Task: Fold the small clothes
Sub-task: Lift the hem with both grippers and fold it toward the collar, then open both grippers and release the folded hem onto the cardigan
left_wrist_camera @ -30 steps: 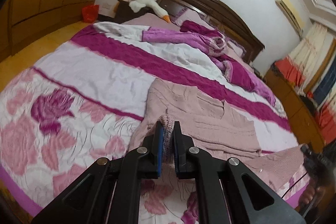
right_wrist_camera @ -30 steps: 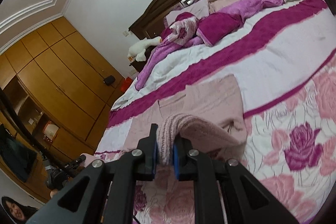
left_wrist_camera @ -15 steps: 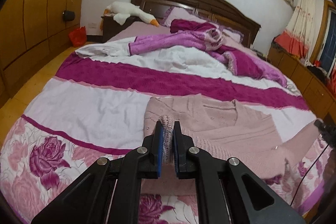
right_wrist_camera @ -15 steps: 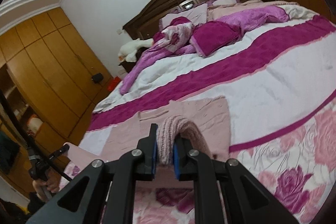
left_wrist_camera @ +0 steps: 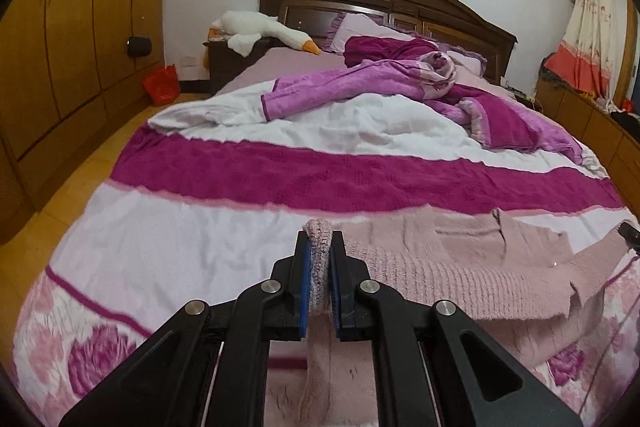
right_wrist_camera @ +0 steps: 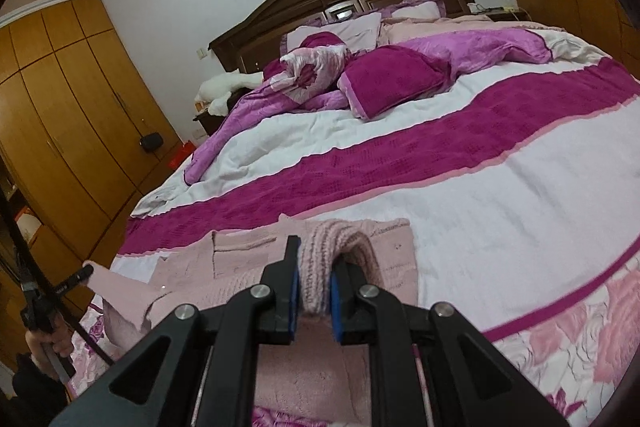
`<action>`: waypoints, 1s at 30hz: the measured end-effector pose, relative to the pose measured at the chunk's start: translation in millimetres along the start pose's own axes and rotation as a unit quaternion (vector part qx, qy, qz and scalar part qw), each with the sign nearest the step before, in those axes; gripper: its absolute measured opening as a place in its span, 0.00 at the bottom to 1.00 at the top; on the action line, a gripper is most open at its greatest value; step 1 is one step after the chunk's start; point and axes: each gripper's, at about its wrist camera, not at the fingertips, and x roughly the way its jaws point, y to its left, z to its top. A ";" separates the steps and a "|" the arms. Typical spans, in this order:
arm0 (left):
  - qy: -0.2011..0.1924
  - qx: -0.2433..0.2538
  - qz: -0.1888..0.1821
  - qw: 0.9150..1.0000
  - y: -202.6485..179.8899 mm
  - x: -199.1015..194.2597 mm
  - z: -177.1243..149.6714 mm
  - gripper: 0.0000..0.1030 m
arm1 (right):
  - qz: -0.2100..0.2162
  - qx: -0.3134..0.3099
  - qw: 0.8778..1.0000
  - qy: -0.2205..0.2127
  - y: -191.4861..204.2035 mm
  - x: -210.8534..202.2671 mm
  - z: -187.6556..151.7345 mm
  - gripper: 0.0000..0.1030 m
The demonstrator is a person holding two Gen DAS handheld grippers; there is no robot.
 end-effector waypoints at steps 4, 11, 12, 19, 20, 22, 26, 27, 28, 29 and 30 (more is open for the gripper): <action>0.009 0.029 0.019 0.999 -8.5 32.0 12.1 0.00 | -0.007 -0.005 1.000 -0.009 -5.8 24.6 4.6 0.12; 0.046 0.056 0.070 0.995 -21.5 91.1 4.6 0.00 | -0.033 0.013 0.999 0.014 -28.4 80.5 3.0 0.12; 0.052 0.055 0.074 0.994 -21.3 97.9 3.4 0.00 | -0.035 0.011 0.999 0.016 -29.7 85.5 2.5 0.12; 0.093 -0.028 0.062 0.993 6.3 145.9 -1.8 0.00 | -0.033 0.042 0.998 0.045 -41.1 121.6 5.4 0.12; 0.101 -0.046 0.055 0.992 9.7 152.1 -1.9 0.00 | -0.038 0.036 0.998 0.046 -39.5 125.8 5.0 0.12; 0.116 -0.097 0.027 0.988 19.8 165.0 -1.5 0.00 | -0.042 0.031 0.998 0.046 -37.4 130.1 3.5 0.12; 0.075 -0.163 -0.017 0.984 35.3 156.5 3.6 0.09 | -0.074 0.031 0.996 0.038 -38.6 133.2 2.1 0.16; 0.029 -0.173 -0.043 0.984 38.9 139.7 8.5 0.16 | -0.086 0.049 0.995 0.029 -44.4 132.1 2.4 0.28; -0.003 -0.171 -0.053 0.984 40.8 126.6 11.4 0.19 | -0.101 0.066 0.993 0.018 -49.5 129.9 2.4 0.51; -0.044 -0.163 -0.061 0.984 43.2 108.2 15.1 0.27 | -0.120 0.081 0.989 0.001 -54.2 125.8 2.0 0.63; -0.070 -0.154 -0.061 0.984 45.7 93.7 17.0 0.34 | -0.128 0.088 0.988 -0.019 -58.4 120.6 2.2 0.72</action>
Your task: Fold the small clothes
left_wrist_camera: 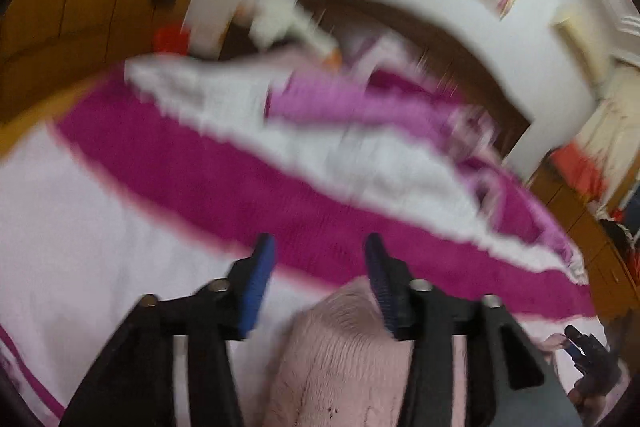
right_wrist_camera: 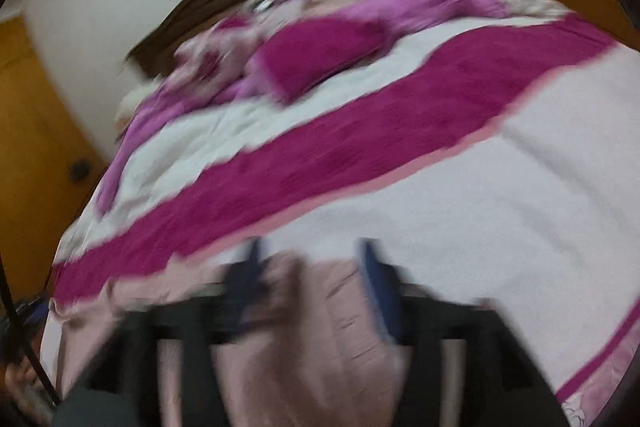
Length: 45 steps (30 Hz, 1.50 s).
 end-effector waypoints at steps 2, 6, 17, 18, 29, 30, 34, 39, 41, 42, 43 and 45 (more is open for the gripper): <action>-0.018 0.012 -0.002 1.000 4.4 -22.0 4.5 0.38 | 0.004 -0.009 1.000 -0.019 -3.6 -5.2 4.0 0.72; 0.030 0.023 -0.014 0.999 22.8 -54.9 -7.6 0.43 | 0.004 -0.070 0.997 -0.009 7.2 -11.3 7.5 0.72; 0.223 -0.019 -0.092 0.970 45.3 -86.3 -96.8 0.56 | -0.015 -0.167 0.982 0.086 40.2 -59.7 -38.0 0.78; 0.229 -0.032 -0.091 0.969 48.1 -86.1 -103.4 0.56 | -0.019 -0.151 0.983 0.106 36.7 -65.2 -43.0 0.79; 0.170 -0.200 -0.094 0.961 77.8 -68.0 -128.6 0.56 | 0.000 0.177 0.973 0.150 -45.3 -87.6 -89.0 0.86; 0.160 -0.211 -0.091 0.960 75.4 -66.3 -129.3 0.56 | 0.029 0.234 0.958 0.164 -57.1 -78.0 -102.5 0.86; 0.158 -0.246 -0.099 0.951 70.7 -60.2 -133.0 0.55 | 0.094 0.323 0.934 0.121 -76.4 -75.9 -126.0 0.84; 0.191 -0.258 -0.122 0.939 64.0 -47.1 -130.3 0.55 | 0.152 0.306 0.934 0.109 -73.1 -58.8 -132.7 0.68; 0.195 -0.272 -0.137 0.932 63.1 -42.5 -131.2 0.48 | 0.160 0.296 0.936 0.104 -68.7 -54.4 -131.9 0.66; 0.201 -0.280 -0.147 0.927 63.1 -38.2 -132.5 0.42 | 0.162 0.288 0.938 0.104 -66.2 -51.8 -130.9 0.63; 0.205 -0.288 -0.145 0.924 64.5 -33.7 -134.1 0.39 | 0.157 0.280 0.941 0.107 -64.2 -49.0 -130.4 0.61; 0.197 -0.308 -0.126 0.922 69.8 -32.7 -138.3 0.22 | 0.159 0.282 0.940 0.105 -67.2 -46.8 -127.8 0.59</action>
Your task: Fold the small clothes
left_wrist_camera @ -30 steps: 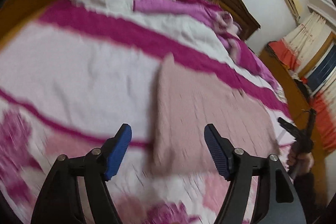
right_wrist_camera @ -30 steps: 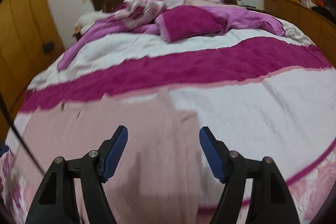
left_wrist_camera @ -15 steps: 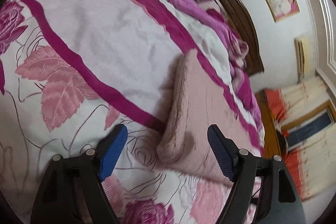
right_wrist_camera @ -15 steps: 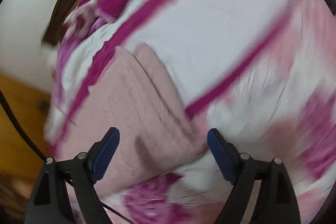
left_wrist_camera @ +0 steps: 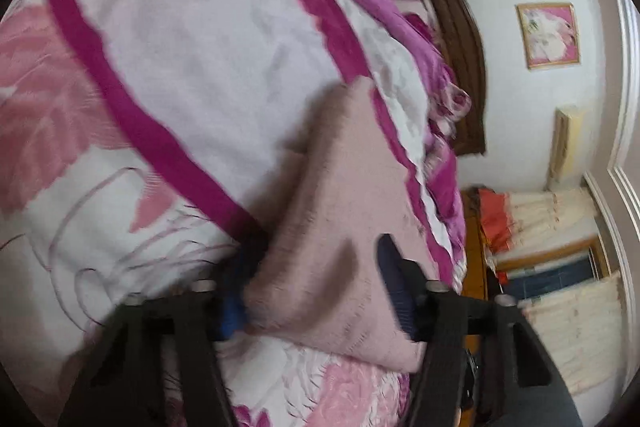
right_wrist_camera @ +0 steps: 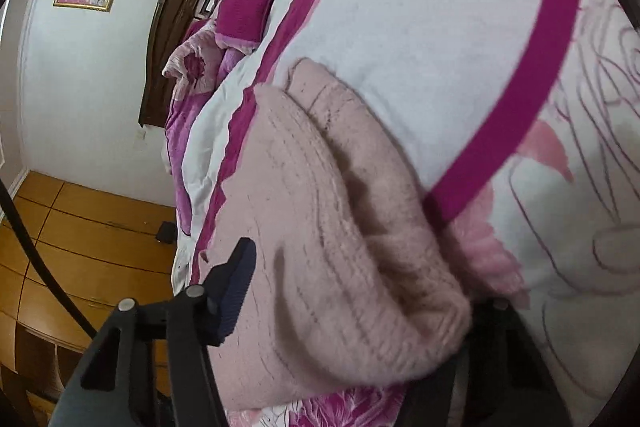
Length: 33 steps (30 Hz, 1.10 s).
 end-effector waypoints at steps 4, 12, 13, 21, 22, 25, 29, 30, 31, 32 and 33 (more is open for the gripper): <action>-0.050 0.004 0.004 0.999 -1.0 -8.5 -15.9 0.17 | 0.023 0.032 0.999 -0.008 -13.7 -5.0 7.8 0.42; -0.166 0.199 0.216 0.941 -85.5 -22.9 -84.4 0.18 | 0.025 0.051 0.998 -0.001 -23.0 -0.4 9.0 0.23; -0.178 0.222 0.215 0.934 -96.0 -25.0 -95.1 0.23 | 0.025 0.052 0.998 0.001 -22.8 -0.1 8.9 0.23; -0.210 0.319 0.208 0.900 -120.3 -34.5 -133.0 0.42 | 0.032 0.101 0.994 0.028 -27.7 7.6 18.5 0.23; -0.209 0.265 0.189 0.922 -107.3 -41.1 -120.9 0.42 | 0.033 0.109 0.993 0.028 -28.6 6.8 18.8 0.23; -0.149 0.083 0.118 0.978 -55.2 -39.0 -82.3 0.43 | 0.024 0.116 0.993 0.024 -28.2 2.9 18.4 0.23; -0.137 0.015 0.043 0.990 -18.4 -37.9 -66.2 0.42 | -0.002 0.086 0.996 0.019 -18.6 1.6 16.4 0.23; -0.142 0.019 0.027 0.989 -15.4 -40.5 -63.4 0.42 | -0.006 0.083 0.996 0.019 -17.1 1.6 16.6 0.24; -0.142 0.011 0.011 0.990 -12.6 -38.8 -57.6 0.42 | -0.007 0.083 0.996 0.019 -16.4 1.8 16.9 0.25; -0.139 0.000 0.003 0.990 -9.4 -36.7 -54.0 0.37 | -0.006 0.081 0.997 0.019 -16.4 1.8 17.2 0.25; -0.129 -0.022 0.000 0.991 -4.4 -31.8 -46.8 0.17 | -0.007 0.077 0.997 0.018 -14.9 3.2 17.5 0.25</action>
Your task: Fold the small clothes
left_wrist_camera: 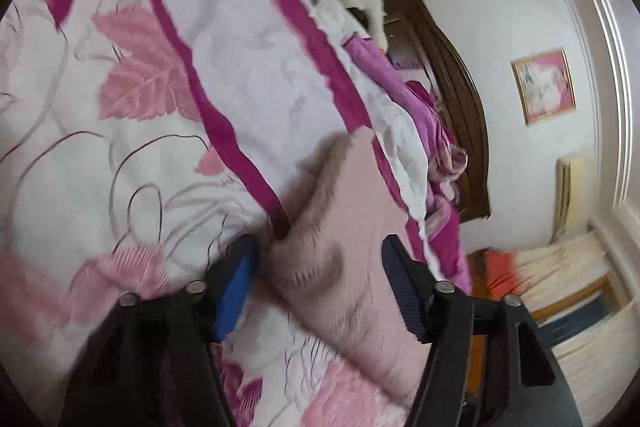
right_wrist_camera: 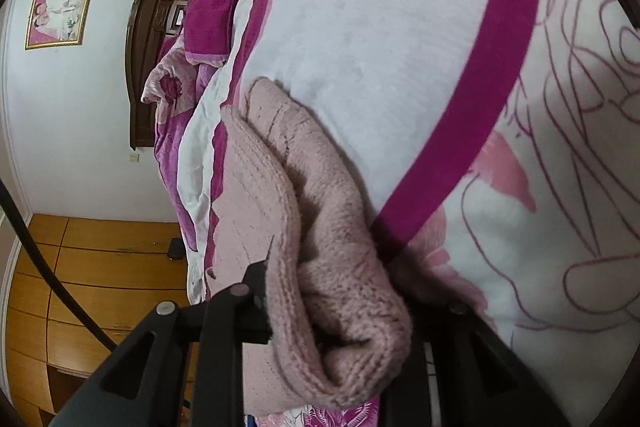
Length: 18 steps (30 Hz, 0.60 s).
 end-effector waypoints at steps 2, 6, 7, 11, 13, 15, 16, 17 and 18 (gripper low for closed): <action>0.018 -0.015 0.010 1.000 7.0 9.6 4.5 0.00 | -0.003 -0.008 1.000 -0.003 1.5 1.8 -0.3 0.25; 0.026 -0.018 -0.009 0.999 13.4 9.6 3.3 0.00 | -0.002 -0.004 1.000 -0.002 1.3 4.3 1.7 0.26; 0.028 -0.016 -0.010 0.999 13.1 9.9 3.1 0.00 | -0.004 -0.006 1.000 0.001 2.4 5.1 2.1 0.26; 0.038 -0.023 -0.025 0.999 18.6 7.7 2.5 0.00 | -0.076 -0.074 0.994 -0.015 25.9 -2.9 0.0 0.33; 0.045 -0.016 -0.022 0.999 18.7 7.0 1.9 0.00 | -0.136 -0.136 0.980 -0.054 47.8 -12.8 -7.7 0.48; 0.050 -0.006 -0.015 0.999 15.6 8.8 1.3 0.00 | -0.214 -0.208 0.947 -0.117 75.9 -25.8 -21.0 0.53; 0.050 -0.003 -0.014 0.999 14.2 9.2 0.8 0.00 | -0.236 -0.233 0.933 -0.136 87.2 -30.0 -26.6 0.53; 0.050 0.001 -0.013 0.999 13.5 8.9 -0.1 0.00 | -0.264 -0.258 0.915 -0.160 100.9 -34.9 -34.4 0.54; 0.050 0.004 -0.013 0.999 12.6 9.2 -0.4 0.00 | -0.288 -0.279 0.897 -0.186 115.5 -40.3 -44.3 0.58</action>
